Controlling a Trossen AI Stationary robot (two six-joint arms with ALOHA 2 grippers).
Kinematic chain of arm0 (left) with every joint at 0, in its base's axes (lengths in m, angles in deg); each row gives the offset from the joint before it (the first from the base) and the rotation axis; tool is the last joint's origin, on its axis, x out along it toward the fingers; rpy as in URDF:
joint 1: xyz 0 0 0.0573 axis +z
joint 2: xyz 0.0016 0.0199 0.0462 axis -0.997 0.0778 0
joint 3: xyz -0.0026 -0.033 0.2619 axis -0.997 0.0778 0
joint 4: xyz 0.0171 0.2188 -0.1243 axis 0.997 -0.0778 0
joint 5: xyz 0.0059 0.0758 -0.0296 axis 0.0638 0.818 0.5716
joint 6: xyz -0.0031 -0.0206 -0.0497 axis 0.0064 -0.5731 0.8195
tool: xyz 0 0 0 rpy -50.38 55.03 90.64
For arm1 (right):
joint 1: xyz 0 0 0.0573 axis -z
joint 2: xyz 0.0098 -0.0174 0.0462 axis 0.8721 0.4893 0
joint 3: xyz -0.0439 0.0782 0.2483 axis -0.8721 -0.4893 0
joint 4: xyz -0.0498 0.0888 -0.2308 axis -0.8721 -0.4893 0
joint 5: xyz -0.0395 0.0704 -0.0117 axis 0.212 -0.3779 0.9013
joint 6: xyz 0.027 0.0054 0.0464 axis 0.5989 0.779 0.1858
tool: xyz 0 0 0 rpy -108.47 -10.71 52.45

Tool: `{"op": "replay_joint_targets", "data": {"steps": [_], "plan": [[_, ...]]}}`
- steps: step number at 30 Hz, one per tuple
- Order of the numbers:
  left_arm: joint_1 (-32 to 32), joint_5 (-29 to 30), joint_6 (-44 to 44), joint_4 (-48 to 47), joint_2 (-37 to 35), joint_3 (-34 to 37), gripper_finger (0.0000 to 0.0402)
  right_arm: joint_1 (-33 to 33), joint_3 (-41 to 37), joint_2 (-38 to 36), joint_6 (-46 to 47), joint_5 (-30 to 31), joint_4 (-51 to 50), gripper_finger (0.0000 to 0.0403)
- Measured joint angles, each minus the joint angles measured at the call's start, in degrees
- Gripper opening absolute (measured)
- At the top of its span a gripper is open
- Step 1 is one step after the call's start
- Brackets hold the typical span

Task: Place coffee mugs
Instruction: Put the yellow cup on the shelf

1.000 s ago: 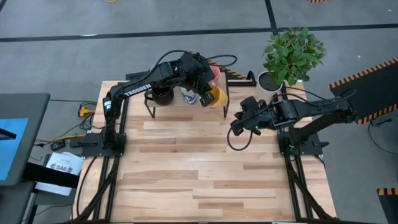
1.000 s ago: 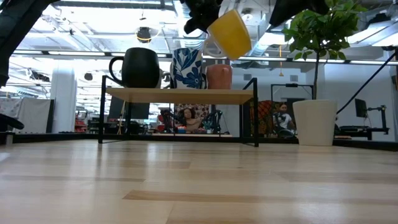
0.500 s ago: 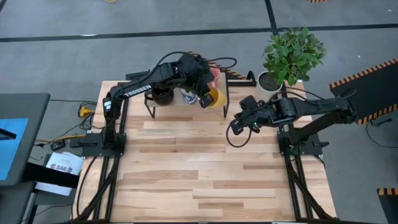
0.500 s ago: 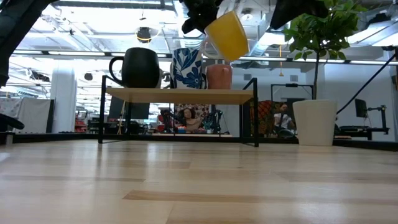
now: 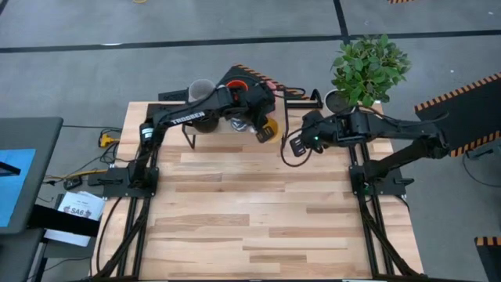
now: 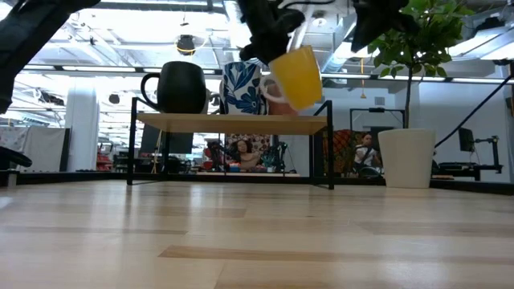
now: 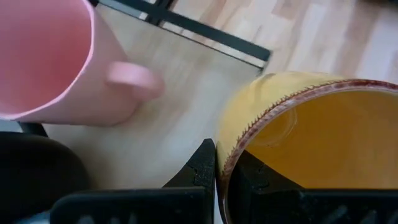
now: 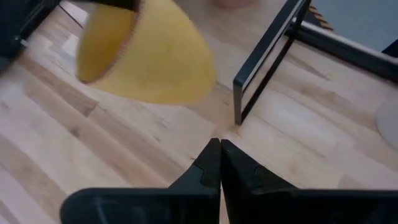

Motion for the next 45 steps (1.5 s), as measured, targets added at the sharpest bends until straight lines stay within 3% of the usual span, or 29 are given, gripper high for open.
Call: {"op": "replay_joint_targets", "data": {"steps": [5, 9, 18, 42, 45], "plan": [[0.2, 2.8, 0.0, 1.4, 0.4, 0.0, 0.0, 1.5, 0.0, 0.0, -4.2, 0.0, 1.0, 0.0037], [0.7, 3.2, -0.4, 0.5, 0.5, 0.0, 0.0, 2.8, 0.0, -0.1, -7.6, 0.0, 1.0, 0.0017], [2.3, 5.0, 0.2, -0.2, 0.8, 0.0, 0.0, 6.7, -0.4, -0.4, -17.9, -1.3, 7.5, 0.0017], [2.4, 4.8, 1.4, -0.4, 0.9, -0.1, 0.0, 12.9, -1.8, -0.7, -20.2, -6.7, 4.9, 0.0017], [2.4, 4.8, 1.4, -0.7, 0.9, -0.1, 0.0, 11.8, -5.1, -2.7, -21.2, -6.7, 7.4, 0.0017]]}}
